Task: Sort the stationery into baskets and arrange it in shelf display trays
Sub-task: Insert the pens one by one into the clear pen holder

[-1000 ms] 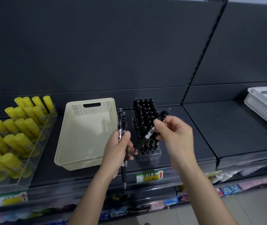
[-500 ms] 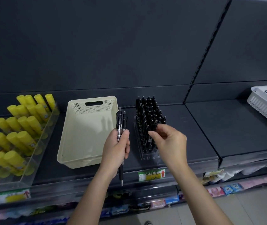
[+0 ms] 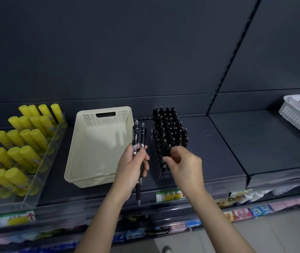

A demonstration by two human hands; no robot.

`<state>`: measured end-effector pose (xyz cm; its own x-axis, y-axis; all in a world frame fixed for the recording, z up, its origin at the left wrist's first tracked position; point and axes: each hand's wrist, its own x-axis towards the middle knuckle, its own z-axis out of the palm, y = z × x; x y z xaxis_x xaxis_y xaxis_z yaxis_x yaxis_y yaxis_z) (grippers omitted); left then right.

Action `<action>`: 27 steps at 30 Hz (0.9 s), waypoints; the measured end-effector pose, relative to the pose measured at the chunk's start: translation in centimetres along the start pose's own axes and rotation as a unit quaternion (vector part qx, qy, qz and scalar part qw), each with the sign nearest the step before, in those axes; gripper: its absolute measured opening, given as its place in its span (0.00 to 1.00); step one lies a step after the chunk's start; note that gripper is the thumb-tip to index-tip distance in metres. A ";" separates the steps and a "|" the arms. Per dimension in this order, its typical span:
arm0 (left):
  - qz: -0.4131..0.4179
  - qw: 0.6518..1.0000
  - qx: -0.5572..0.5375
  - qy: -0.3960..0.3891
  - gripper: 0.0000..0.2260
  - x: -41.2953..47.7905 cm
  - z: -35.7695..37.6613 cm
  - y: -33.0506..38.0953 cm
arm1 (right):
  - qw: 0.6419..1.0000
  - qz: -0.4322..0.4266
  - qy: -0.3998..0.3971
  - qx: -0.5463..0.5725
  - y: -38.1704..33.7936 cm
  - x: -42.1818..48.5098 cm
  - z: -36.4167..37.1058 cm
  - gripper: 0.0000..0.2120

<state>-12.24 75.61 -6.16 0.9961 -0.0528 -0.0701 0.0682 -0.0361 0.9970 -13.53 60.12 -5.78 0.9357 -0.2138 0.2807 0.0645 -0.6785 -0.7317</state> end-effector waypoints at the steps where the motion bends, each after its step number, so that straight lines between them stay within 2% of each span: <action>1: 0.007 1.000 0.002 -0.001 0.07 -0.1 0.0 0.0 | 1.000 -0.001 0.000 -0.001 0.0 0.0 0.1 0.06; 5: 0.034 0.999 -0.014 -0.011 0.05 -0.2 0.2 0.0 | 1.000 -0.002 -0.002 -0.004 0.0 0.2 0.1 0.05; 8: 0.045 0.999 -0.021 -0.014 0.08 -0.3 0.1 0.1 | 1.000 -0.003 0.006 -0.006 0.2 0.1 -0.1 0.05; 12: 0.043 0.999 -0.021 -0.015 0.08 -0.4 0.3 0.0 | 1.000 -0.008 -0.003 -0.010 0.2 0.2 -0.1 0.06; 15: 0.036 0.999 -0.030 -0.012 0.04 -0.4 0.4 -0.2 | 0.999 -0.030 -0.016 -0.028 0.1 0.0 -0.2 0.06; 18: 0.036 0.999 -0.012 -0.011 0.05 -0.5 0.3 -0.2 | 0.998 -0.054 -0.012 -0.042 0.1 -0.4 -0.1 0.07; 22: 0.031 0.999 -0.017 -0.018 0.06 -0.6 0.1 -0.1 | 0.999 -0.005 -0.030 -0.017 -0.1 -0.2 -0.7 0.09; 24: 0.026 0.998 -0.048 -0.032 0.05 -0.7 0.1 0.1 | 1.000 0.012 -0.006 0.020 -0.5 -0.3 -1.5 0.10; 27: 0.028 0.994 -0.064 -0.081 0.05 -0.9 0.3 0.4 | 0.996 0.025 0.027 0.077 -1.8 -0.2 -2.7 0.05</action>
<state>-13.09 75.37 -5.69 0.9775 -0.2109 -0.0081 0.0296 0.0989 0.9947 -14.74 59.45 -2.83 0.9196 -0.2842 0.2713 0.0752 -0.5505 -0.8314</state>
